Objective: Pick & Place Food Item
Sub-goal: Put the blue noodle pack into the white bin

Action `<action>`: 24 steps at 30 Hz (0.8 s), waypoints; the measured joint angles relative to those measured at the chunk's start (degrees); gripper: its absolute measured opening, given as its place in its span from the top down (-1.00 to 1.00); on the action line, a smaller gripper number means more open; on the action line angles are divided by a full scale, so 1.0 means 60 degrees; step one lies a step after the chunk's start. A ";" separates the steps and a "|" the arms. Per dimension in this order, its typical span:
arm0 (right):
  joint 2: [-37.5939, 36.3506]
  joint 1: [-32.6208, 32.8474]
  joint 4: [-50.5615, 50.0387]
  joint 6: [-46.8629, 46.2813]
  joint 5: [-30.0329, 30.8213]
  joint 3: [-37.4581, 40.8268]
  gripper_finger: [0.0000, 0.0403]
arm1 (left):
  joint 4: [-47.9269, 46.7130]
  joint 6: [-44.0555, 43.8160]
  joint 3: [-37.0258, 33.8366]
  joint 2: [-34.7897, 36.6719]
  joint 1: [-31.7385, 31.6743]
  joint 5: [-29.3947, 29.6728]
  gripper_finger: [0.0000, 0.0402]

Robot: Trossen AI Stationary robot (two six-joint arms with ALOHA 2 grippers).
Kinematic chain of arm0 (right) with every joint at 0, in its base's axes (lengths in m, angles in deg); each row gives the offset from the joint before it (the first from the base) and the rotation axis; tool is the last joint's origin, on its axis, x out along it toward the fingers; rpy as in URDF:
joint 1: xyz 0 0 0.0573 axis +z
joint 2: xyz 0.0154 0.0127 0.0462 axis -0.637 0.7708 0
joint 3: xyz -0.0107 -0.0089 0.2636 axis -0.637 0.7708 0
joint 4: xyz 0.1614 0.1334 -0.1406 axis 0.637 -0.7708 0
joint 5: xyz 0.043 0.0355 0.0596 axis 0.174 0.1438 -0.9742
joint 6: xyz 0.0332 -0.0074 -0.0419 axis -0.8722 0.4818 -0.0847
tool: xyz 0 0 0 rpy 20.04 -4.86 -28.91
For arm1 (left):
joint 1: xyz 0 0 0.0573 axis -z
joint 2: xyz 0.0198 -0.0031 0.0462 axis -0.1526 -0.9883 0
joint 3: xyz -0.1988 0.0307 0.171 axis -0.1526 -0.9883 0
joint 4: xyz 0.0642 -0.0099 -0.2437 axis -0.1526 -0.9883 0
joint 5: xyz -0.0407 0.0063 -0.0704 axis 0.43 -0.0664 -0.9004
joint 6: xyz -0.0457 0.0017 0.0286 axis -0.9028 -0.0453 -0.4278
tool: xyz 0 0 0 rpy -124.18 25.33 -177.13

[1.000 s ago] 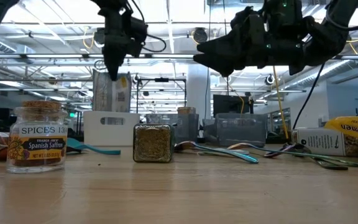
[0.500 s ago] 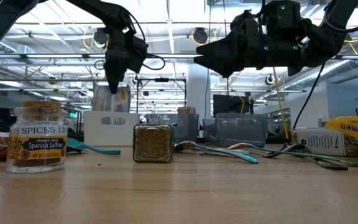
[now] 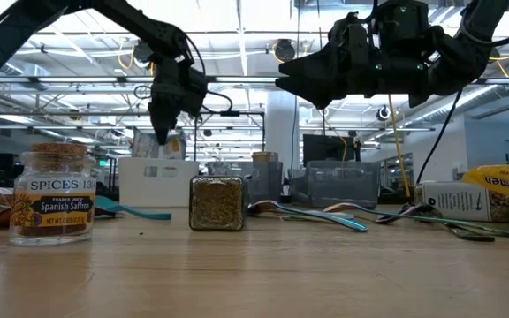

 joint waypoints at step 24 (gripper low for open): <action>0.0000 0.0000 0.0036 -0.0004 0.0047 0.0000 -0.20 | 0.0344 -0.0984 0.0004 -0.0003 -0.0055 0.1332 0.54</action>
